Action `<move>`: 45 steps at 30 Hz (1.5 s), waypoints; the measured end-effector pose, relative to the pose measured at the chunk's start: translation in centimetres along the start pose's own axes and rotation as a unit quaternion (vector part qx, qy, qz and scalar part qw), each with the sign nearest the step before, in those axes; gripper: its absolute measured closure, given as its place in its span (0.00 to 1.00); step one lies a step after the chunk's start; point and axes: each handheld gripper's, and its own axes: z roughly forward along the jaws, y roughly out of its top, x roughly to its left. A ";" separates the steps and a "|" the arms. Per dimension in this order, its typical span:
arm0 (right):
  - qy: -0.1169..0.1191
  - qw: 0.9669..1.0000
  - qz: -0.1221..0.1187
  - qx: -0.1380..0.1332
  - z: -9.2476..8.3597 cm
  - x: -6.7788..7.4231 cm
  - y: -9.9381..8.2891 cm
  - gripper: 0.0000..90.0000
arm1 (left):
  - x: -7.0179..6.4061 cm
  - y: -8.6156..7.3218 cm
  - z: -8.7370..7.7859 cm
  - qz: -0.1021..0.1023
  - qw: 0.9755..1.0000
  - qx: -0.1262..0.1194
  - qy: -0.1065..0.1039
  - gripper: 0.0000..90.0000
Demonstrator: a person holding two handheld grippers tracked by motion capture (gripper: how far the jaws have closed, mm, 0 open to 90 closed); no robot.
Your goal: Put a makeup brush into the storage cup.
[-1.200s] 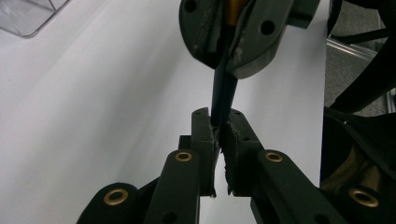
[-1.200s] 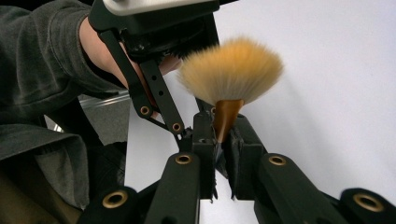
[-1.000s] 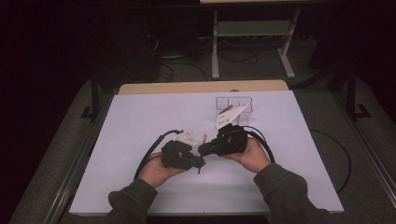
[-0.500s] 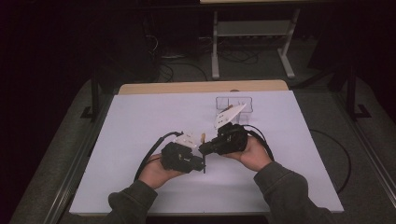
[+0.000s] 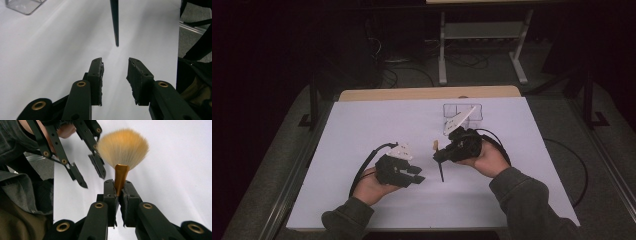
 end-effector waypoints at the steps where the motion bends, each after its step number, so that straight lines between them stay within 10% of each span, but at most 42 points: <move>1: -0.003 1.000 0.001 0.001 -0.1 0.0 0.0 0.92 | 0.1 -0.2 -0.1 -0.003 1.000 -0.002 0.000 0.70; 45: -0.073 0.996 0.029 0.041 -5.5 -4.4 -0.6 0.92 | 1.6 -4.8 -3.5 -0.029 0.997 -0.034 0.063 0.55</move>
